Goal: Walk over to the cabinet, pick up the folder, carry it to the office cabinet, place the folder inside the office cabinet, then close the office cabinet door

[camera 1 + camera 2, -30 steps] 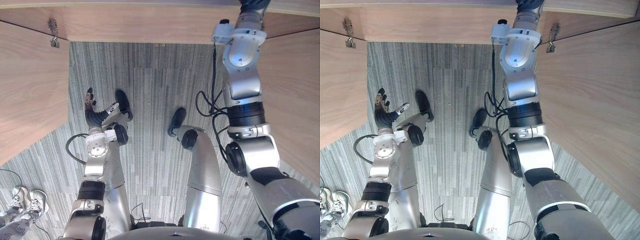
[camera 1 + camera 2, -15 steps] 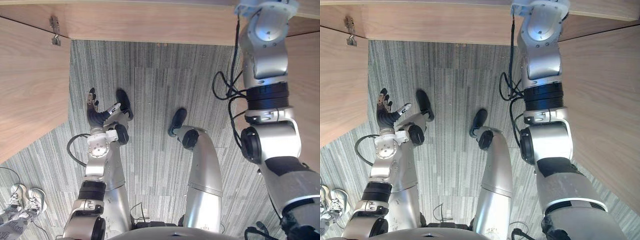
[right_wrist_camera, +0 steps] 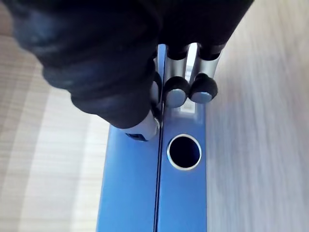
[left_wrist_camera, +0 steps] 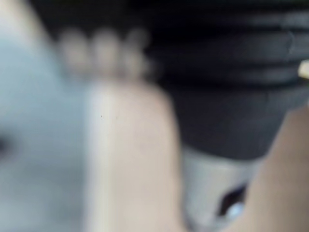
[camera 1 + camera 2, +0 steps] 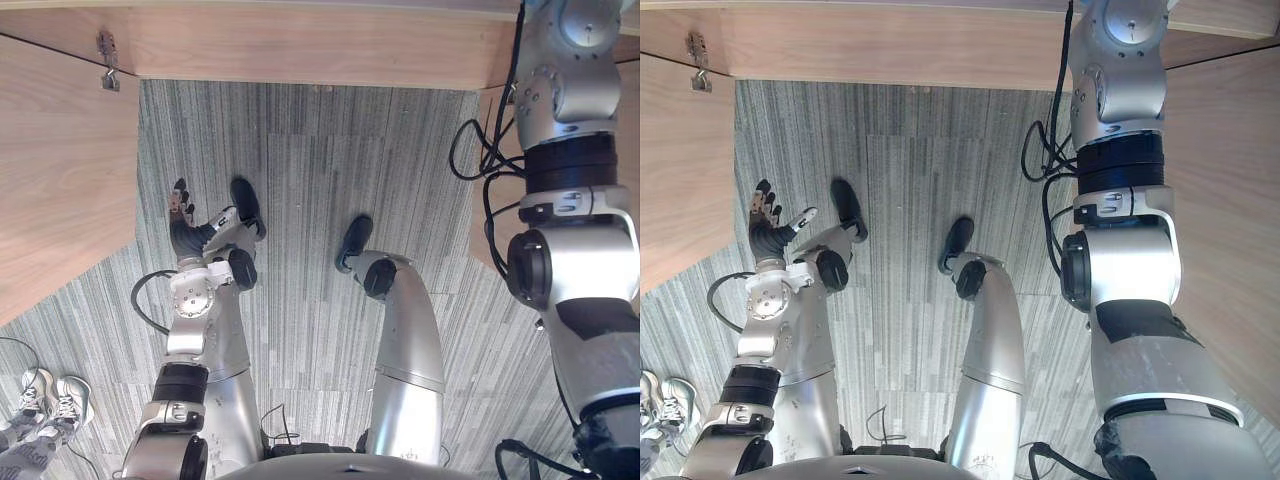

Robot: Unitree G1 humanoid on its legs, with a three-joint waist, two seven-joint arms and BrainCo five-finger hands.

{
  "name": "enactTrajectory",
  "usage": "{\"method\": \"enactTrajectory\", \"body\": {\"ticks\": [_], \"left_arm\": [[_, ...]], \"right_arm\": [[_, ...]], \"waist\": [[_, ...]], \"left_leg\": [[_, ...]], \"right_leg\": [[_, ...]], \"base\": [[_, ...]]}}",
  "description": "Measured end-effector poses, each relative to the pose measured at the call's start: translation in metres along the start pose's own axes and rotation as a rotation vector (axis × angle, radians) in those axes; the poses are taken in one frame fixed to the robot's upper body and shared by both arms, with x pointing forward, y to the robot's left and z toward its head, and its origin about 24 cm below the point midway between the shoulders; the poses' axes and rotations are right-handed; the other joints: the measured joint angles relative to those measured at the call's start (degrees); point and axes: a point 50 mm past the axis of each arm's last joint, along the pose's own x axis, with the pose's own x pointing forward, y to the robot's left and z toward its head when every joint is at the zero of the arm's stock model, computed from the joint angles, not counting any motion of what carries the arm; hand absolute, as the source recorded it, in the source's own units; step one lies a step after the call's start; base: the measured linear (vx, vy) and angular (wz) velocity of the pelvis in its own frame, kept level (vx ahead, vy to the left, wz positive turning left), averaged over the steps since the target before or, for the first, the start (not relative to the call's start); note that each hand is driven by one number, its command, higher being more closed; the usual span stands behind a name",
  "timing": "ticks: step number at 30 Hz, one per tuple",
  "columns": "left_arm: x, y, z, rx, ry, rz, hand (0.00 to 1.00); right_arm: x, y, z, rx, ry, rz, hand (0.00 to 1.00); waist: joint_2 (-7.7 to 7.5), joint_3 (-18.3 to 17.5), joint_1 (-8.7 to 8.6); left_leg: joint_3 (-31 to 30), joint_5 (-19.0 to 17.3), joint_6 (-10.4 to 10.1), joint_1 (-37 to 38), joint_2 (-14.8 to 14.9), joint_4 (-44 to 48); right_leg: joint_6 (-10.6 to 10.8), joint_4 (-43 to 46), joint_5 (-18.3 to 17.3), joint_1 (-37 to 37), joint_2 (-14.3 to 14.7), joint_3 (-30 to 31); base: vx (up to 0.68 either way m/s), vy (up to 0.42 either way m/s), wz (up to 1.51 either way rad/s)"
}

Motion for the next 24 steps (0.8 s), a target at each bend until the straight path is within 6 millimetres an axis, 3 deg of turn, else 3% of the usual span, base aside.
{"method": "enactTrajectory", "body": {"ticks": [8,13,16,18,22,24], "left_arm": [[0.001,0.001,0.001,-0.003,-0.001,0.007,0.00],[0.002,0.001,0.001,-0.003,0.001,0.007,0.00],[0.003,-0.001,-0.001,0.003,0.014,0.004,0.00],[0.003,-0.004,-0.006,0.023,0.041,-0.001,0.00],[-0.002,-0.008,-0.018,0.075,0.084,-0.036,0.00],[-0.006,-0.008,-0.025,0.120,0.109,-0.048,0.00]], "right_arm": [[-0.002,0.006,0.001,0.020,-0.001,0.030,1.00],[-0.026,0.007,-0.004,0.014,-0.040,0.078,1.00],[-0.056,0.009,-0.011,0.019,-0.060,0.119,1.00],[-0.090,0.003,-0.022,-0.006,-0.063,0.147,1.00],[-0.136,-0.013,-0.031,-0.125,-0.081,0.169,1.00],[-0.171,-0.015,-0.038,-0.169,-0.059,0.201,1.00]], "waist": [[0.00,0.0,0.02],[-0.02,0.0,-0.33],[-0.04,0.0,-0.57],[-0.02,0.0,-0.90],[-0.09,-1.4,-1.57],[-0.17,-2.2,-2.60]], "left_leg": [[0.8,0.6,0.0,2.5,0.7,-1.2],[1.0,0.5,0.0,4.8,1.1,-1.1],[1.0,0.4,-0.1,7.2,1.6,-1.6],[1.4,0.0,-0.8,10.6,1.5,-3.0],[1.5,-0.3,-0.7,16.0,1.1,-5.8],[2.0,-0.2,-1.0,20.8,0.7,-8.2]], "right_leg": [[-0.1,-1.8,1.3,1.9,1.0,0.4],[-0.1,-1.9,1.4,4.2,1.3,0.5],[-0.2,-3.0,1.6,6.7,2.0,0.4],[0.2,-4.5,1.4,10.1,2.1,-0.1],[0.8,-8.5,1.8,16.3,2.2,-1.4],[1.1,-12.0,2.5,21.4,2.5,-1.9]], "base": [[-0.03,-0.004,-0.06],[-0.05,-0.015,-0.04],[-0.05,-0.026,-0.08],[-0.02,-0.009,0.00],[0.01,0.001,0.00],[0.07,0.003,-0.01]]}}
